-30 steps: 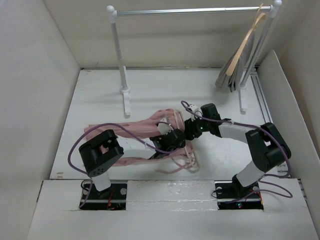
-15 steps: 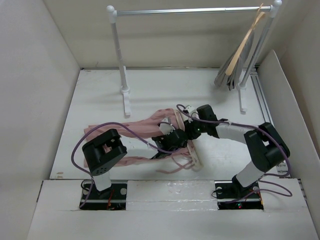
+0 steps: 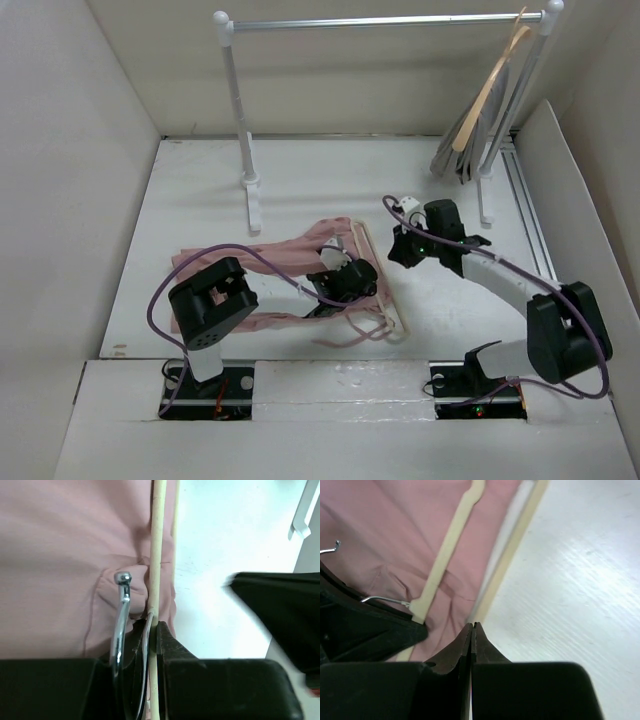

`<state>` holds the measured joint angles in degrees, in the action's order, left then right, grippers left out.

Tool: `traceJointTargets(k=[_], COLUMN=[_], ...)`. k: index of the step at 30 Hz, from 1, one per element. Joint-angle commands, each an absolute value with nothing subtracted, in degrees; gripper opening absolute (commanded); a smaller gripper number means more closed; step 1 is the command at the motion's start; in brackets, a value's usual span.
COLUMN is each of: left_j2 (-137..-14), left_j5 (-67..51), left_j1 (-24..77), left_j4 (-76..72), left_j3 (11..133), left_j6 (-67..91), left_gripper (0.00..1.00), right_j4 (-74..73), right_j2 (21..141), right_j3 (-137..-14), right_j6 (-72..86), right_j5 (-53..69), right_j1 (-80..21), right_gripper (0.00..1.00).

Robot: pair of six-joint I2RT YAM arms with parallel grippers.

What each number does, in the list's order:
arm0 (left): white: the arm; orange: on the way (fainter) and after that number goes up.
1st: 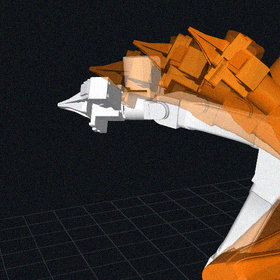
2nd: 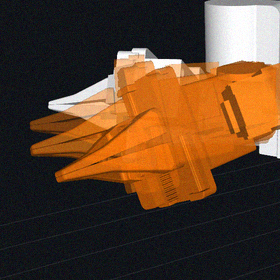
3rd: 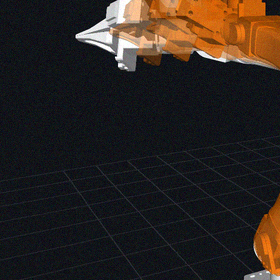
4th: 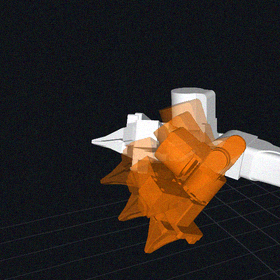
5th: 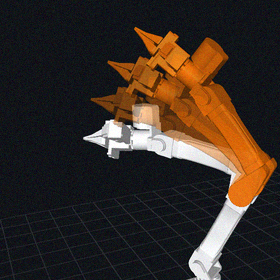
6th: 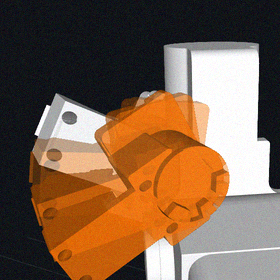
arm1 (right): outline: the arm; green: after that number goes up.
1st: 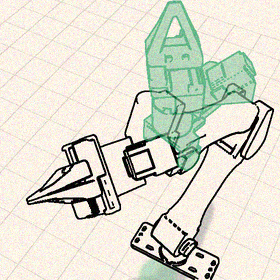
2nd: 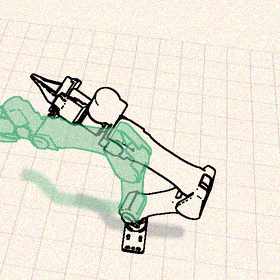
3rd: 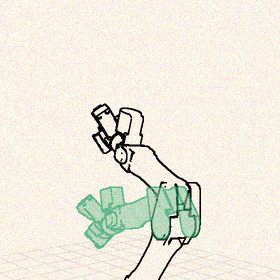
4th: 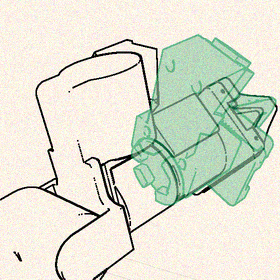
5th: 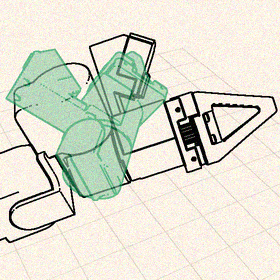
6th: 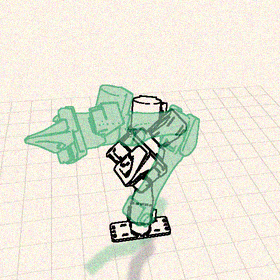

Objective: Place the trousers on the hanger
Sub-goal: Place trousers on hanger

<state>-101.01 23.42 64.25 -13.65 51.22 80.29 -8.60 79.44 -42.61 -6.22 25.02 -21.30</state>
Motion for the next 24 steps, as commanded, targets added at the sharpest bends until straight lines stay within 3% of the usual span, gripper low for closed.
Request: traceJointTargets(k=[1, 7, 9, 10, 11, 24], left_j2=[-100.8, -100.3, -100.0, -100.1, -100.1, -101.0], left_j5=[23.4, 23.3, 23.2, 23.0, 22.9, 22.0], left_j1=[63.7, 63.7, 63.7, 63.7, 63.7, 63.7], left_j4=[-7.3, -7.6, -7.6, -7.7, -7.8, -8.6], left_j3=[47.8, 47.4, 47.5, 47.5, 47.5, 48.8], left_j6=[80.5, 80.0, 79.5, 79.6, 79.5, 78.1], left_gripper=[0.0, 0.0, 0.0, 0.0, 0.0, 0.0], right_j4=[-13.2, -12.5, -11.1, -11.2, -11.8, -9.1], right_j2=[76.3, 73.3, 75.0, 75.9, 77.0, 82.6], right_j3=[-45.0, -42.1, -41.6, -42.1, -43.1, -41.1], right_j6=[-9.8, -9.2, -9.0, -9.1, -9.3, -7.3], right_j5=[25.2, 25.0, 26.7, 27.5, 27.7, 24.9], right_j1=[-18.6, -17.3, -18.8, -19.6, -21.1, -27.2], right_gripper=[0.0, 0.01, 0.25, 0.44, 0.46, 0.48])
